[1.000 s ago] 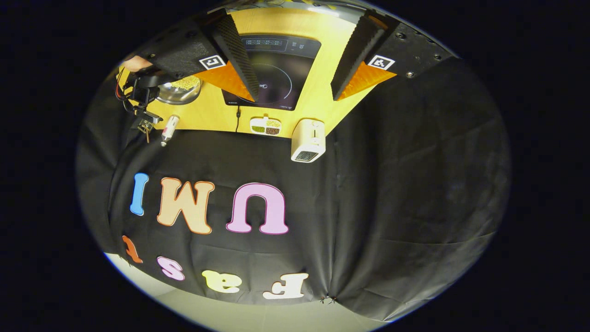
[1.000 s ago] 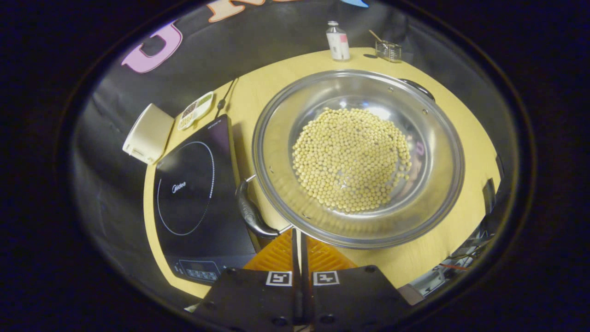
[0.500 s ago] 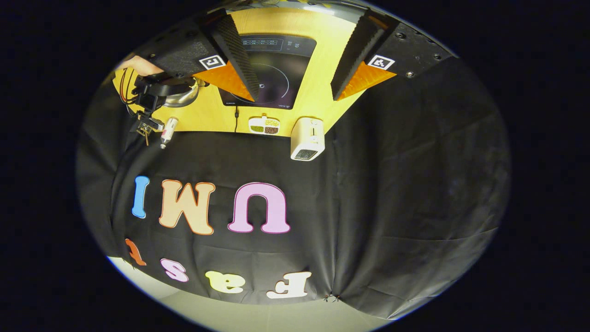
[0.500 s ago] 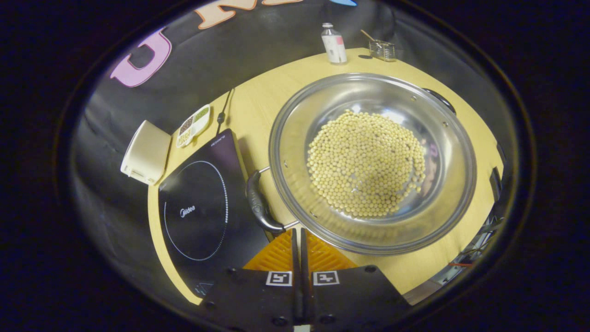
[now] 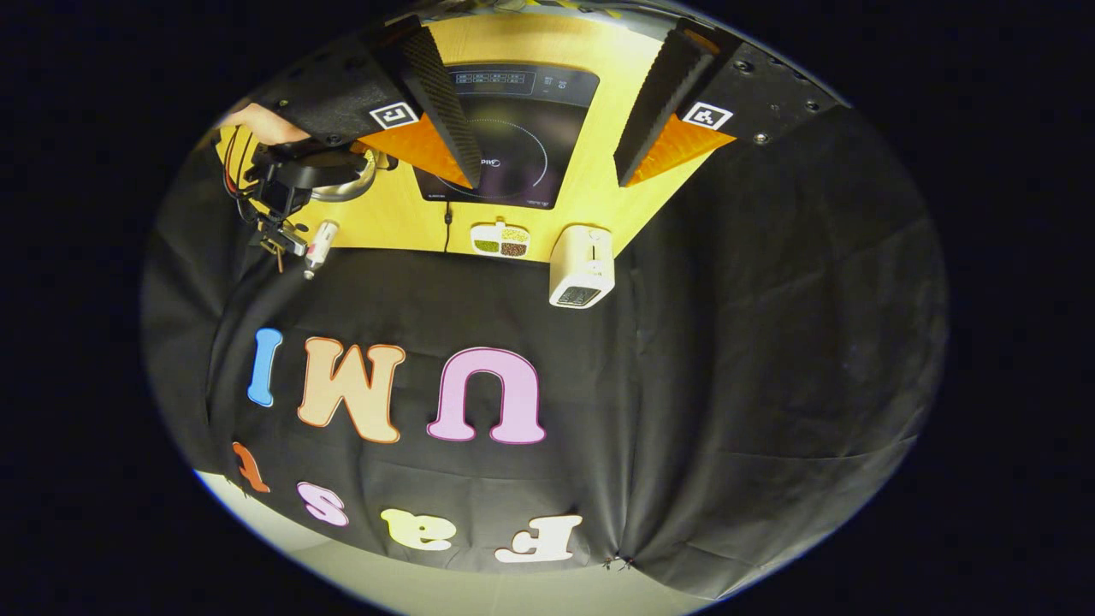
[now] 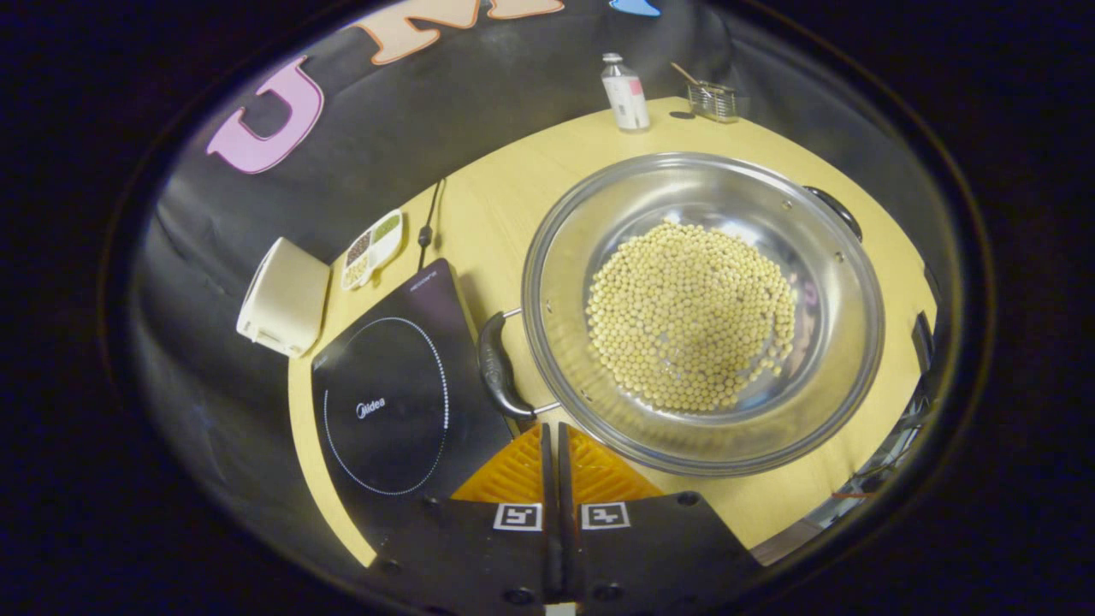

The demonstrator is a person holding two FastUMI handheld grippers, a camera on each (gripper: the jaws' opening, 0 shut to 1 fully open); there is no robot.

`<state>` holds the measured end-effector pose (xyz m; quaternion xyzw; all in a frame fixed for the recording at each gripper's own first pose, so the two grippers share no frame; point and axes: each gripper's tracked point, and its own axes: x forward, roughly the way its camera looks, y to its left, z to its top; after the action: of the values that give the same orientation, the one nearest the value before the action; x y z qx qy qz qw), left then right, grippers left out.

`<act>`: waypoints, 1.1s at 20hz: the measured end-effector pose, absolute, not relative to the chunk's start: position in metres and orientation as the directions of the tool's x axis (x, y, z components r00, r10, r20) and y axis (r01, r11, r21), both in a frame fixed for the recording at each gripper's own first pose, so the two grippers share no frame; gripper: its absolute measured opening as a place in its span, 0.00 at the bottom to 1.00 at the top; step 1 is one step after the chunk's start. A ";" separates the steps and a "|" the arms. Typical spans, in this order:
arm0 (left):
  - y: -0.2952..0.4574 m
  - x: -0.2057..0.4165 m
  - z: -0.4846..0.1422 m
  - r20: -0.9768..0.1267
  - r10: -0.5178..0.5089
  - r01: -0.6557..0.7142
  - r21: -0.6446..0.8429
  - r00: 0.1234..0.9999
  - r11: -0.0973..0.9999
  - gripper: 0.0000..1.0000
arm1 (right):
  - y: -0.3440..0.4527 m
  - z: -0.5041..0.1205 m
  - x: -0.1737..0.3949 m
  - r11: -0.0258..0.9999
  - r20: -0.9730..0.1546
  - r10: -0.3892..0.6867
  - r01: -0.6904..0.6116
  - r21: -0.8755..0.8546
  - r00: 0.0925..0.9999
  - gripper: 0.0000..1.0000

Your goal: First push the handle of the pot to place it horizontally, then grasp the pot with both hands and set it on the induction cooktop.

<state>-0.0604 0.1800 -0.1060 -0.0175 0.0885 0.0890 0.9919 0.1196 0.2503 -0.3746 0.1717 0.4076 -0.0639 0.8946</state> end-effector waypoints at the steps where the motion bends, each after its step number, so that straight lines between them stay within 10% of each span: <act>1: 0.179 -0.060 -0.106 -0.181 0.168 -0.174 -0.021 0.969 0.984 0.96 | 0.247 -0.372 0.114 0.936 -0.749 0.033 0.242 0.256 0.662 0.00; 4: 0.174 -0.054 -0.110 -0.191 0.148 -0.155 -0.025 0.970 0.988 0.96 | 0.237 -0.356 0.098 0.953 -0.730 0.068 0.173 0.250 0.681 0.22; 5: 0.171 -0.053 -0.110 -0.193 0.137 -0.145 -0.028 0.972 0.989 0.96 | 0.231 -0.351 0.096 0.958 -0.719 0.071 0.154 0.242 0.691 0.00; 13: 0.132 -0.037 -0.118 -0.228 0.024 -0.038 -0.058 0.973 0.998 0.95 | 0.158 -0.312 0.055 0.971 -0.707 0.108 0.078 0.226 0.699 0.10; 17: 0.109 -0.027 -0.125 -0.260 -0.031 0.021 -0.039 0.965 0.999 0.96 | 0.107 -0.301 0.052 0.979 -0.689 0.057 0.093 0.179 0.722 0.31; 22: 0.075 -0.010 -0.138 -0.310 -0.096 0.081 -0.059 0.946 0.995 0.96 | 0.060 -0.282 0.053 0.976 -0.669 0.033 0.121 0.182 0.742 1.00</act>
<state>-0.0102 0.0749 -0.1383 -0.0225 0.1583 -0.0449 0.9861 0.0529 0.0602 -0.2817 0.1072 0.3582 -0.0238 0.9272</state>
